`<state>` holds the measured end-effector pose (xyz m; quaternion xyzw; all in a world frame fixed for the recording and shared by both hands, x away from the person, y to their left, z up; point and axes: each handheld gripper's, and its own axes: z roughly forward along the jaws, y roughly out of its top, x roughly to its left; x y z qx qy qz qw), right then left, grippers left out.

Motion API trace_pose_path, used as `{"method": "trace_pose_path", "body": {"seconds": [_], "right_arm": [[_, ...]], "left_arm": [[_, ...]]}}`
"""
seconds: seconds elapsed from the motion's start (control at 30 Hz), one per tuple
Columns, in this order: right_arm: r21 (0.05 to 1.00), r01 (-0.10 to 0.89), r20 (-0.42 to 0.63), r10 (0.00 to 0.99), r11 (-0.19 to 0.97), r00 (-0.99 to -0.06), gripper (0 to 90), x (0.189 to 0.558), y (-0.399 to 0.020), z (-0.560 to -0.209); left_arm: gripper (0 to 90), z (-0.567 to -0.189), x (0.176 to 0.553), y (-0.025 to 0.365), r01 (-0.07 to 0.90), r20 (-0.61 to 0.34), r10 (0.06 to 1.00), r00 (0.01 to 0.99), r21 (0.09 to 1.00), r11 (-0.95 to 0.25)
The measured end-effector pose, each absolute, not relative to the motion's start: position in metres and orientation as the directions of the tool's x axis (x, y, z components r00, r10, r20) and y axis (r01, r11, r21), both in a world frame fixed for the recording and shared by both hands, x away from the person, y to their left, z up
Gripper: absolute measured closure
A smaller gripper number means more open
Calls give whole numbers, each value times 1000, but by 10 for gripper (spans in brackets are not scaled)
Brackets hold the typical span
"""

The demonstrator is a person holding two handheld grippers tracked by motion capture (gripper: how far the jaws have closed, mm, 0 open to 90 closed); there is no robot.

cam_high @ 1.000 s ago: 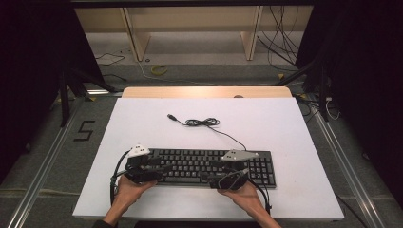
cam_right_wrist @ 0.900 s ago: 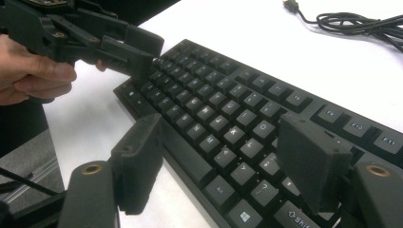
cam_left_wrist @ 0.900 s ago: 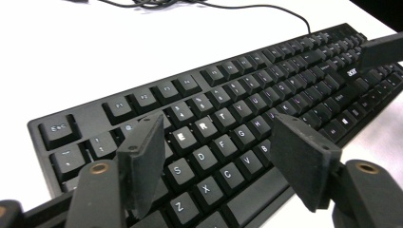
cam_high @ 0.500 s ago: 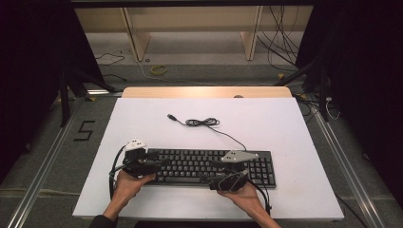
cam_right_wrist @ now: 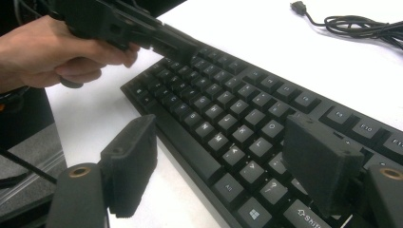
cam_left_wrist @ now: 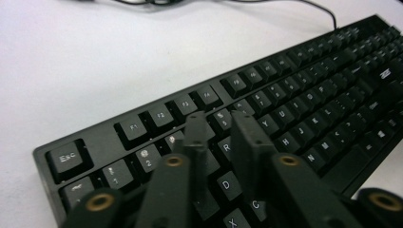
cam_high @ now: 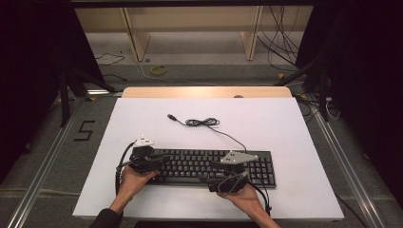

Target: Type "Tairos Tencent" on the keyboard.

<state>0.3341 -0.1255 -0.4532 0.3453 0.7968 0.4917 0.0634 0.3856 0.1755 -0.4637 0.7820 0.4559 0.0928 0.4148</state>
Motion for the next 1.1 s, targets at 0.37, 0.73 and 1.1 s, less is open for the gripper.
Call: {"method": "trace_pose_path", "body": {"seconds": [0.37, 0.73, 1.1], "right_arm": [[830, 482, 233, 610, 281, -757, 281, 333, -125, -453], [827, 486, 237, 609, 282, -757, 281, 332, -124, -454], [828, 485, 237, 608, 281, -757, 281, 334, -123, -453]], "left_arm": [[888, -472, 388, 169, 651, -198, 791, 579, 697, -302], [892, -477, 389, 168, 659, -195, 798, 570, 689, -303], [834, -462, 384, 176, 640, -231, 793, 563, 729, -242]]}}
